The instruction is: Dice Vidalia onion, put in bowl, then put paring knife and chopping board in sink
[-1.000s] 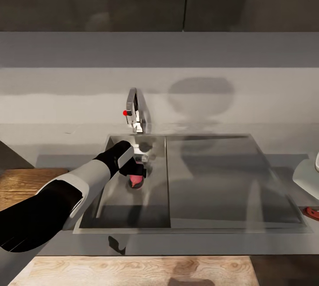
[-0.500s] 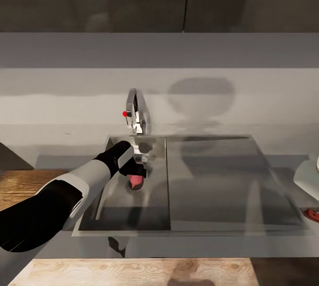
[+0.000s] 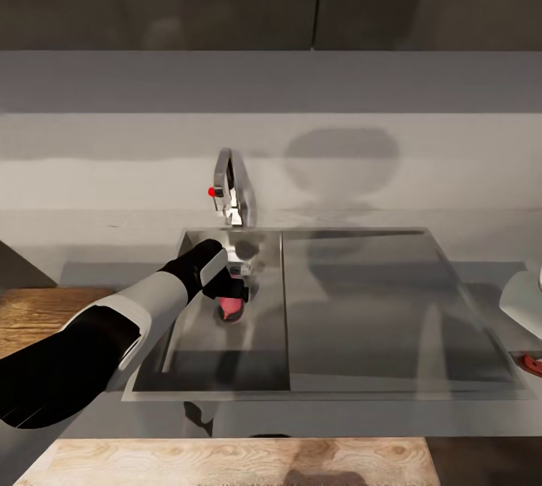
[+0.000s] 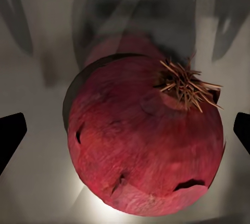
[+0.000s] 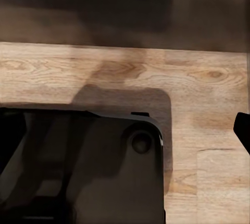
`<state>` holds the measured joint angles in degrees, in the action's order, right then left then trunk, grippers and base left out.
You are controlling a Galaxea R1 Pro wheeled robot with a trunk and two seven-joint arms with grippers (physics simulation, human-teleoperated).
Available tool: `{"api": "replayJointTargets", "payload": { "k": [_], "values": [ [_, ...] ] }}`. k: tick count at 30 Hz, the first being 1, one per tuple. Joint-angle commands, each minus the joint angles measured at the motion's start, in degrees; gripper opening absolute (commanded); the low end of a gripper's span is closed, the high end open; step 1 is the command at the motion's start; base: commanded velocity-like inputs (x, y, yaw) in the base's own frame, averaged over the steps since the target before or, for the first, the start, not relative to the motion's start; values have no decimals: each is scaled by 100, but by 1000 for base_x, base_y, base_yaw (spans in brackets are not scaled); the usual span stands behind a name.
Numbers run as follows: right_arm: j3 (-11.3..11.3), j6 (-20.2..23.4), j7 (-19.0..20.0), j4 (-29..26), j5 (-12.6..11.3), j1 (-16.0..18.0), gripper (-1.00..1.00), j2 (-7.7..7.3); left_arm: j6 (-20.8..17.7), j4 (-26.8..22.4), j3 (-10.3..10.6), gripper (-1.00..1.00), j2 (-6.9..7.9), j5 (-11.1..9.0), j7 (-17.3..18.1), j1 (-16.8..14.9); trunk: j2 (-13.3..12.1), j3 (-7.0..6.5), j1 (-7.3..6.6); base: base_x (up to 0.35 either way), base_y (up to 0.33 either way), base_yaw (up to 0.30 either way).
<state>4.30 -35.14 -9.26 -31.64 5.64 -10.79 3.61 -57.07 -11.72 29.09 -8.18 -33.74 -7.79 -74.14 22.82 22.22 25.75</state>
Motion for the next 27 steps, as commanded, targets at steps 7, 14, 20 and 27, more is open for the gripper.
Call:
{"api": "replayJointTargets", "payload": {
  "k": [7, 14, 20, 27],
  "values": [
    [9, 8, -59, -9, 55, -3, 100, -1, -17, -6, 26, 100, 1, -62, -47, -4, 10, 60, 3, 0, 0, 0],
    [9, 8, -60, -9, 58, -3, 100, -1, -15, -1, 26, 100, 1, -62, -48, -4, 10, 113, 3, 0, 0, 0],
    [12, 8, -65, -9, 60, -3, 100, -1, -17, 6, 26, -100, 7, -62, -49, -4, 10, 129, 3, 0, 0, 0],
    [12, 8, -67, -9, 60, -3, 100, -1, -16, 12, 26, -100, 9, -62, -49, -4, 10, 129, 3, 0, 0, 0]
  ]
}}
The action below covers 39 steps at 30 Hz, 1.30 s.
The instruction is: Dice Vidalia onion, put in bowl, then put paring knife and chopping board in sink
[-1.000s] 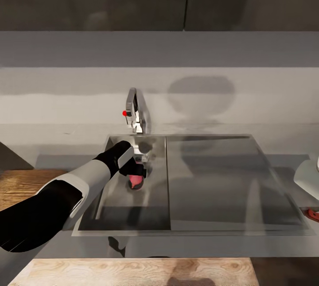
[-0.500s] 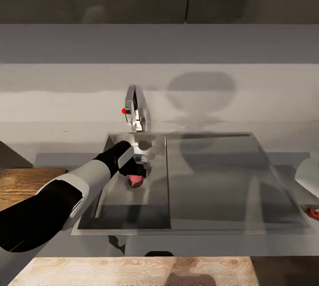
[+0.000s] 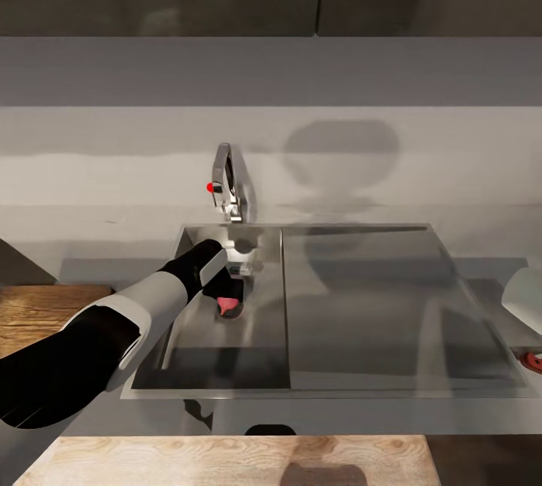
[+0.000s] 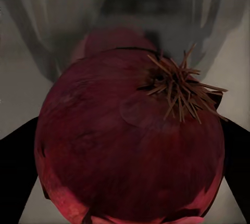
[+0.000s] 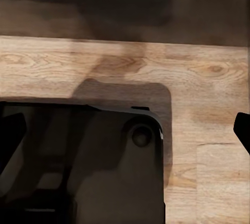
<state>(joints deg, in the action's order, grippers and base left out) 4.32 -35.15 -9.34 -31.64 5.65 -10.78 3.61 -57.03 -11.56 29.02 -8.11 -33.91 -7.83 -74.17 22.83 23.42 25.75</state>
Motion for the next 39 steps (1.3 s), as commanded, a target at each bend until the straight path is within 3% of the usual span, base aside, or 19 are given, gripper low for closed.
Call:
{"api": "replayJointTargets", "payload": {
  "k": [1, 16, 24, 39],
  "values": [
    [9, 8, -59, -9, 59, -3, 100, -1, -19, -4, 34, -100, 2, -45, -45, -1, 9, 9, 4, 0, 0, 0],
    [11, -1, -42, -9, 59, -3, 100, -1, -22, -6, 38, -100, 5, -45, -44, -1, 9, -43, 4, 0, 0, 0],
    [15, 6, -39, -9, 58, -3, 100, -1, -27, -104, 28, -100, 79, -37, -50, -1, 9, -112, 4, 0, 0, 0],
    [14, 8, -33, -9, 59, -3, 100, -1, -121, -944, 32, -100, 162, -46, -52, -1, 9, -244, 4, 0, 0, 0]
  ]
}}
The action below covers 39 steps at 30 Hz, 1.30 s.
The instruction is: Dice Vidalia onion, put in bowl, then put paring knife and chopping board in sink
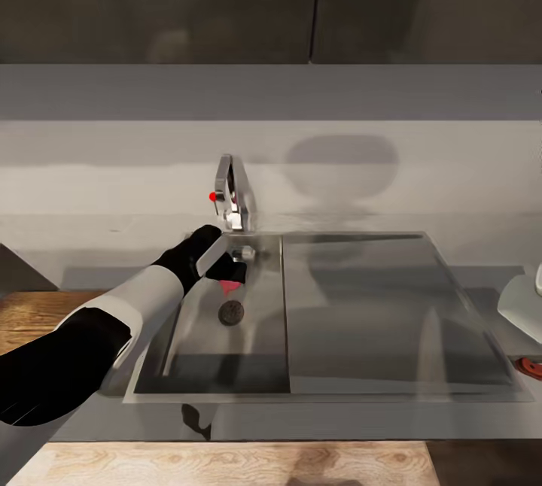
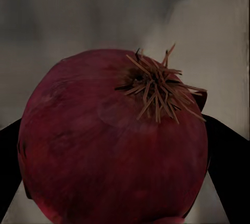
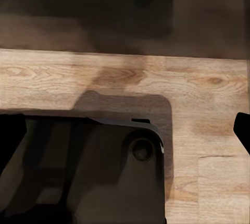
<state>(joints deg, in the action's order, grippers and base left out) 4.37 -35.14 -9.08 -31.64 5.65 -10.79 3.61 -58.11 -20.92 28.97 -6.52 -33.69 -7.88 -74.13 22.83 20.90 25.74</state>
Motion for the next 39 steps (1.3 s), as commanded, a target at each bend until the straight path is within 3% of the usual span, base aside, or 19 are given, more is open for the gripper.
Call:
{"api": "replayJointTargets", "payload": {
  "k": [1, 6, 11, 13, 21, 24, 39],
  "values": [
    [10, 8, -59, -9, 59, -2, 100, -1, -14, -58, 38, -100, 20, -68, -47, -5, 9, 0, 4, 0, 0, 0],
    [8, 8, -59, -9, 59, -2, 100, -1, -14, -348, 39, -100, 120, -68, -47, -5, 9, -44, 4, 0, 0, 0],
    [9, 8, -59, -9, 59, -2, 100, -1, -16, -1130, 39, -100, 354, -78, -47, 35, 9, -88, 4, 0, 0, 0],
    [10, 8, -59, -9, 59, -2, 100, -1, -16, -1587, 39, -100, 483, -82, -47, 169, 9, -105, 4, 0, 0, 0],
    [11, 8, -59, -9, 59, -2, 100, -1, -18, -2614, 39, -100, 879, -96, -47, 700, 9, -176, 4, 0, 0, 0],
    [10, 8, -59, -9, 57, -2, 100, -1, -16, -3172, 39, -100, 1043, -104, -47, 1122, 9, -202, 4, 0, 0, 0],
    [11, 4, -59, -9, 59, -2, 100, -1, -16, -3706, 39, -100, 1352, -103, -47, 1627, 9, -334, 4, -221, 0, 0]
  ]
}}
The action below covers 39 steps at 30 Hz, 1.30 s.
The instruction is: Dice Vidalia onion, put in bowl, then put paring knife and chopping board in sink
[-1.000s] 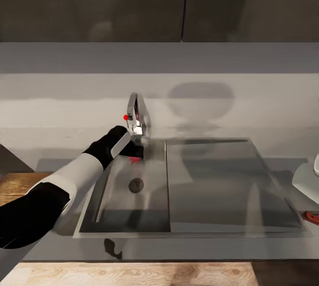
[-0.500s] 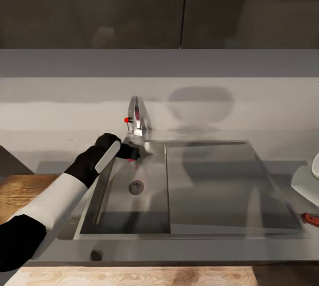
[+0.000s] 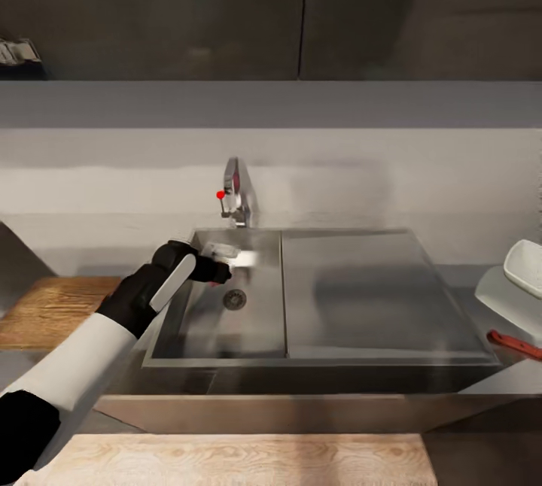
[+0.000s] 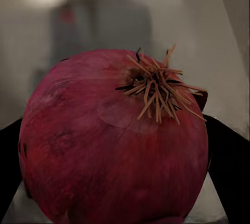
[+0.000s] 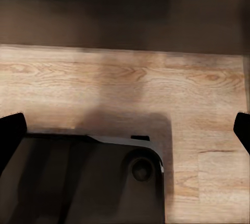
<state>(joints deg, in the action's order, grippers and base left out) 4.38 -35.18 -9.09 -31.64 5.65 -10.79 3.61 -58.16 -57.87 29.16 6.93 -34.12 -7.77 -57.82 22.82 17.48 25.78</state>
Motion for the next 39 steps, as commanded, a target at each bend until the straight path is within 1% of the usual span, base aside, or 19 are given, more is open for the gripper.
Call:
{"api": "replayJointTargets", "payload": {
  "k": [1, 4, 6, 10, 12, 14, 15, 16, 17, 19, 20, 21, 23, 25, 33, 39],
  "values": [
    [10, 7, -58, -9, 59, -2, 100, -1, -11, -136, 20, -100, 46, -63, -58, 51, 10, 0, 0, -330, 0, 0],
    [10, 8, -58, -9, 59, -2, 100, -1, -11, -413, 20, -100, 135, -66, -58, 162, 10, -26, 0, -331, 0, 0],
    [8, 5, -58, -9, 59, -2, 100, -1, -13, -733, 20, -100, 252, -72, -58, 263, 10, -44, 0, -331, 0, 0],
    [9, 4, -57, -9, 59, -2, 100, -1, -18, -1230, 10, -100, 424, -82, -58, 414, 10, -79, 0, -331, 0, 0],
    [10, 5, -58, -9, 59, -2, 100, -1, -19, -1583, 0, -100, 531, -119, -58, 497, 10, -96, 0, -324, 0, 0],
    [10, 4, -58, -9, 59, -2, 100, -1, -19, -1766, -2, -100, 597, -158, -58, 533, 10, -114, 0, -260, 0, 0],
    [10, 5, -56, -9, 59, -2, 100, -1, -19, -1940, -4, -100, 678, -212, -57, 562, 10, -123, 0, -152, 0, 0],
    [10, 7, -55, -9, 59, -2, 100, -1, -18, -2104, -11, -100, 768, -285, -57, 583, 10, -132, 0, -97, 0, 0],
    [10, 11, -51, -3, 56, -2, 100, -1, -12, -2537, -143, -100, 1103, -735, -54, 632, 10, -140, 0, -20, 0, 0],
    [10, 11, -50, 4, 53, -2, 100, -1, -6, -2656, -270, -100, 1252, -1073, -51, 642, 10, -158, 0, -11, 0, -25],
    [10, 11, -50, 7, 51, -2, 100, -1, -4, -2730, -368, -100, 1338, -1273, -50, 646, 10, -167, 0, -4, 0, -57],
    [10, 11, -50, 7, 51, -2, 100, -1, -3, -2762, -434, -100, 1380, -1369, -50, 647, 10, -175, 0, -3, 0, -65],
    [10, 11, -50, 9, 54, -2, 100, -1, -8, -2824, -606, -100, 1447, -1502, -50, 649, 10, -193, 0, -1, 0, -73],
    [10, 11, -49, 9, 57, -2, 100, -1, -10, -2907, -673, -100, 1468, -1537, -50, 649, 10, -211, 0, 0, 84, -78],
    [10, 11, -49, 9, 56, -2, 100, -1, -11, -2956, -707, -100, 1493, -1553, -51, 655, 10, -281, 0, -17, 241, -79],
    [10, 11, -51, 9, 59, -2, 100, -1, -11, -2958, -709, -100, 1583, -1557, -50, 685, 10, -330, 0, -116, 284, -73]
  ]
}}
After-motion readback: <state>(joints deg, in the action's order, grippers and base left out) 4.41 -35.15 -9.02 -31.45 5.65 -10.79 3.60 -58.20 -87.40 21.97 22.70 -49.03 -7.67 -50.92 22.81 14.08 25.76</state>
